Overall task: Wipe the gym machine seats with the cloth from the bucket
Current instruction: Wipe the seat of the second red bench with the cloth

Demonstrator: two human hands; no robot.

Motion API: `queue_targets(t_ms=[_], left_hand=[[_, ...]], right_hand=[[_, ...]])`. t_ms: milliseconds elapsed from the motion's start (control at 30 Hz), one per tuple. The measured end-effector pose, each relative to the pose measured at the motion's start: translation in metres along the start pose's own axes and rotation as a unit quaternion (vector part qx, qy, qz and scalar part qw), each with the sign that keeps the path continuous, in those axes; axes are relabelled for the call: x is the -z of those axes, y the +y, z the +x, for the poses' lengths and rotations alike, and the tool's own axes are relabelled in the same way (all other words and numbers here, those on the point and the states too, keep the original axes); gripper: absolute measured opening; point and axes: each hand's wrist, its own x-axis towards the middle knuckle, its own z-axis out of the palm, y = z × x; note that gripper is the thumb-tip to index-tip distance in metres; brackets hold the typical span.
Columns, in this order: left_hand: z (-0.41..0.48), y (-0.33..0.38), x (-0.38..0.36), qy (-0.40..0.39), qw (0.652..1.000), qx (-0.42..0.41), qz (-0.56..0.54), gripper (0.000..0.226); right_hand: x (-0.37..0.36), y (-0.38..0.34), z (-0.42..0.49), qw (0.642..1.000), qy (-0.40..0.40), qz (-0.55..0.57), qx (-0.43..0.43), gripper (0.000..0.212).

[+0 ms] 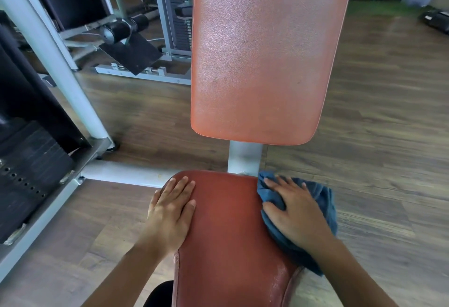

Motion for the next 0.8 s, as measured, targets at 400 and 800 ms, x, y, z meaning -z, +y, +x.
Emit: queue_targets(t_ms=[400, 800], left_hand=[[0.001, 0.000, 0.002, -0.013, 1.000, 0.000, 0.001, 0.076], [0.007, 0.004, 0.036, -0.021, 0.980, 0.076, -0.183, 0.038]], right_hand=[[0.006, -0.001, -0.016, 0.999, -0.009, 0.052, 0.011, 0.064], [-0.028, -0.092, -0.013, 0.989, -0.087, 0.049, 0.110, 0.075]])
